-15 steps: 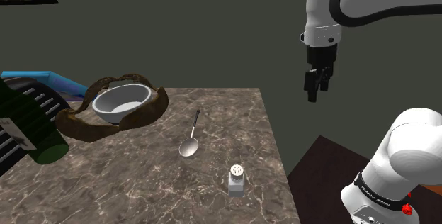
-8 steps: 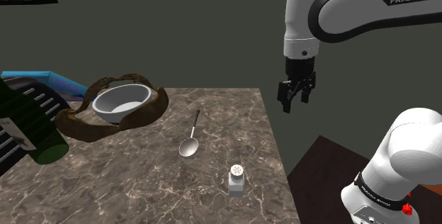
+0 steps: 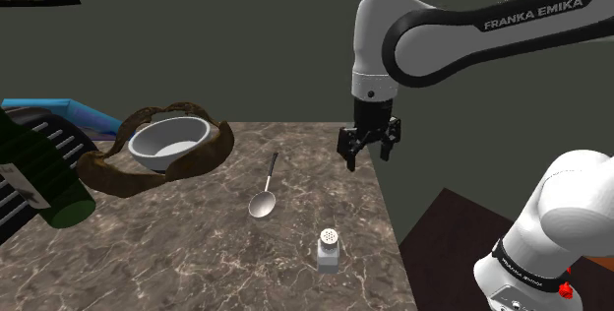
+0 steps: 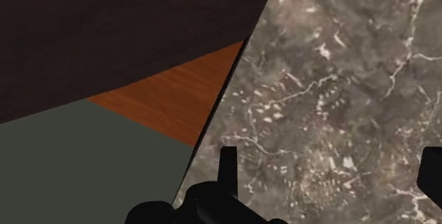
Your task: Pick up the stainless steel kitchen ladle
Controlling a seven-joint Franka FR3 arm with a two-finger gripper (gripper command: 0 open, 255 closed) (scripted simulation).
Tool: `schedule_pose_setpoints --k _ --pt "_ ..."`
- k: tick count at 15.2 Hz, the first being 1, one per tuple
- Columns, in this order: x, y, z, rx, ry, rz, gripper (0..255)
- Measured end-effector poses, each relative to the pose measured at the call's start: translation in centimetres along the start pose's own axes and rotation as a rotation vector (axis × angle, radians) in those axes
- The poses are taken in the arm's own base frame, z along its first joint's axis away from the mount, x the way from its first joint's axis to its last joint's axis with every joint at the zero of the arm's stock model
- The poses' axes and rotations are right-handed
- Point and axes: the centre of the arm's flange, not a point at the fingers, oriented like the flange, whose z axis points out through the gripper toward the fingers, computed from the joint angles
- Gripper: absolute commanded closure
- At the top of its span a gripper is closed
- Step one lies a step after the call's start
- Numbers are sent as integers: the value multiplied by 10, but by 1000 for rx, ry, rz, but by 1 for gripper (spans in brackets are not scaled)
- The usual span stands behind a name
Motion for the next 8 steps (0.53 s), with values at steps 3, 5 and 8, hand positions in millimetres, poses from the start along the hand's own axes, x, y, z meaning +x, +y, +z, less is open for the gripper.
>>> schedule_pose_setpoints --k 3,5,8 --pt "16 -35 9 18 20 68 0" --pt "27 -57 17 30 32 113 0" --pt "42 -85 22 48 53 181 0"
